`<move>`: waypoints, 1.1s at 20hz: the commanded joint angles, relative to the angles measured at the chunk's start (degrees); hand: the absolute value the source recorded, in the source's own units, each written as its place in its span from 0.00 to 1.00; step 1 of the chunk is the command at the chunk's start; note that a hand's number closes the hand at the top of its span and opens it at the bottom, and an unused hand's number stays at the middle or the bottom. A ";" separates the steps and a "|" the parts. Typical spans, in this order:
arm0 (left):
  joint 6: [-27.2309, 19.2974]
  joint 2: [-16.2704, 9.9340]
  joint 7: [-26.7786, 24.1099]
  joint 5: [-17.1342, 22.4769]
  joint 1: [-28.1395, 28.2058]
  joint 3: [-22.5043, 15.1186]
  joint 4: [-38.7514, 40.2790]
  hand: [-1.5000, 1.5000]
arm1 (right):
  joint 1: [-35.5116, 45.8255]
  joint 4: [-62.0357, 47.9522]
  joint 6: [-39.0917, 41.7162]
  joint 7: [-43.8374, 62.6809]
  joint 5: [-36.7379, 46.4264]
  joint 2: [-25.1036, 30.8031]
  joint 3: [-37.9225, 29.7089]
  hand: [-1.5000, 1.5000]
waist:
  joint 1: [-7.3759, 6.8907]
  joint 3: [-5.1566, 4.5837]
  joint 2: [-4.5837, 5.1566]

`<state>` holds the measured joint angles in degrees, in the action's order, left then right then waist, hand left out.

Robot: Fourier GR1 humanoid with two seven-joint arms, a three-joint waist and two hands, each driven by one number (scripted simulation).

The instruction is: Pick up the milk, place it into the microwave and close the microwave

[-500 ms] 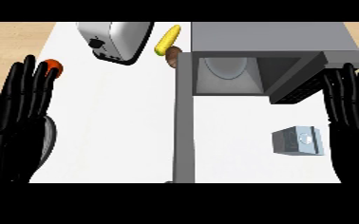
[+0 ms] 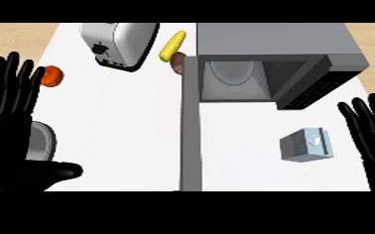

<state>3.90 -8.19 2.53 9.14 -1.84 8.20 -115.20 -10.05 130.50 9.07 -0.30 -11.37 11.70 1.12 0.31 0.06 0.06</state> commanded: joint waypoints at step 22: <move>14.28 -3.48 2.38 18.56 15.87 16.88 -9.40 0.00 | -9.74 -9.95 9.93 -9.91 6.30 -4.19 -7.26 0.00 | -0.68 -0.04 -0.10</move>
<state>15.82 -10.92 5.83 25.72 12.57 22.25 -124.80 -22.28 129.01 17.79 -4.96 -9.14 8.68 -6.29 -0.08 0.00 -0.10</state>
